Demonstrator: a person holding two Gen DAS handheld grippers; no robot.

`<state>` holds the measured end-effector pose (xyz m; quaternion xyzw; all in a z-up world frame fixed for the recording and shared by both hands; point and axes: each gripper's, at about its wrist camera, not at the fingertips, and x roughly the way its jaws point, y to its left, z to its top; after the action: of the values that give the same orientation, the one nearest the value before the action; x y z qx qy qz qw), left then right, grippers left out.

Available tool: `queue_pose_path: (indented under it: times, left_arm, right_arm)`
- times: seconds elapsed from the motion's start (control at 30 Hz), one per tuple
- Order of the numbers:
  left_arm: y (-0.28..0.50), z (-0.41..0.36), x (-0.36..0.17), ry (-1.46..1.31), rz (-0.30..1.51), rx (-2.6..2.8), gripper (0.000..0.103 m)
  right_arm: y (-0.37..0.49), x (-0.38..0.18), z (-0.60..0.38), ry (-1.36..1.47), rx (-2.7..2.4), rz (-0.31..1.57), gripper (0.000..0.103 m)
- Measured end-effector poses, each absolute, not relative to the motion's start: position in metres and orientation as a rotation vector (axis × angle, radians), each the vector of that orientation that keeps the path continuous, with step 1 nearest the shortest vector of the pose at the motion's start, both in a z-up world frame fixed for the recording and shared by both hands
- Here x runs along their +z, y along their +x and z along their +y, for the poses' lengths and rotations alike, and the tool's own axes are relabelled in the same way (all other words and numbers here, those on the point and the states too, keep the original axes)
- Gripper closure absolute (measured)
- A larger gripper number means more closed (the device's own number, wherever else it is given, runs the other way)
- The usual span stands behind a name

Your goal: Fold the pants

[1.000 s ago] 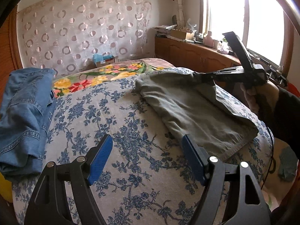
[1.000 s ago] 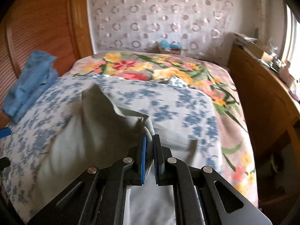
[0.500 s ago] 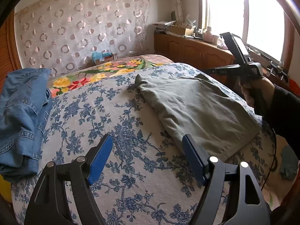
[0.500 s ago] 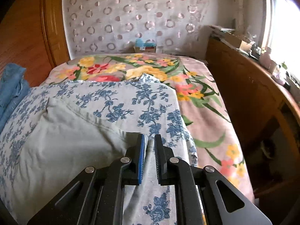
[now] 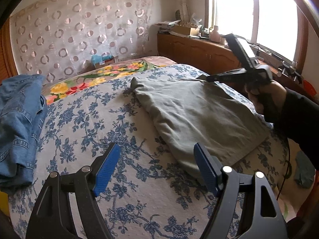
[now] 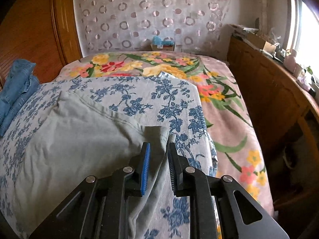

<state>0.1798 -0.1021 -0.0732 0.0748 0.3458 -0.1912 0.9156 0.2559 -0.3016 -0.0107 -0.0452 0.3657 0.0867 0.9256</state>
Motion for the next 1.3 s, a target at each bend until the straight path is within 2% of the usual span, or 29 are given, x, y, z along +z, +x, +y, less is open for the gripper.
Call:
queue_pose_path:
  times: [0.3,0.33,0.4,0.67,0.83,1.2,1.3]
  left_arm:
    - [0.181,-0.102,-0.08,0.144,0.729,-0.39,0.026]
    - [0.181,-0.102,-0.08,0.145,0.732,-0.39,0.026]
    - [0.181,-0.102,-0.081,0.146,0.733,-0.39,0.026]
    - [0.179,-0.101,-0.083,0.131,0.737,-0.394,0.026]
    - [0.174,-0.101,-0.082,0.115,0.73,-0.4,0.026]
    - [0.163,-0.109,-0.083,0.098,0.757,-0.444,0.026]
    - [0.159,-0.116,-0.085,0.1,0.764,-0.47,0.027]
  right_arm:
    - [0.283,-0.013,-0.295,-0.148,0.192,0.767,0.085]
    - [0.285,-0.015,-0.295,-0.161,0.19,0.768,0.086]
    - [0.285,-0.014,-0.295,-0.171,0.194,0.764,0.098]
    - [0.278,-0.009,-0.306,-0.142,0.112,0.72,0.098]
    - [0.262,0.0,-0.309,-0.09,0.129,0.73,0.089]
    - [0.139,0.002,-0.299,-0.029,0.275,0.71,0.087]
    - [0.115,-0.003,-0.297,-0.038,0.33,0.704,0.076]
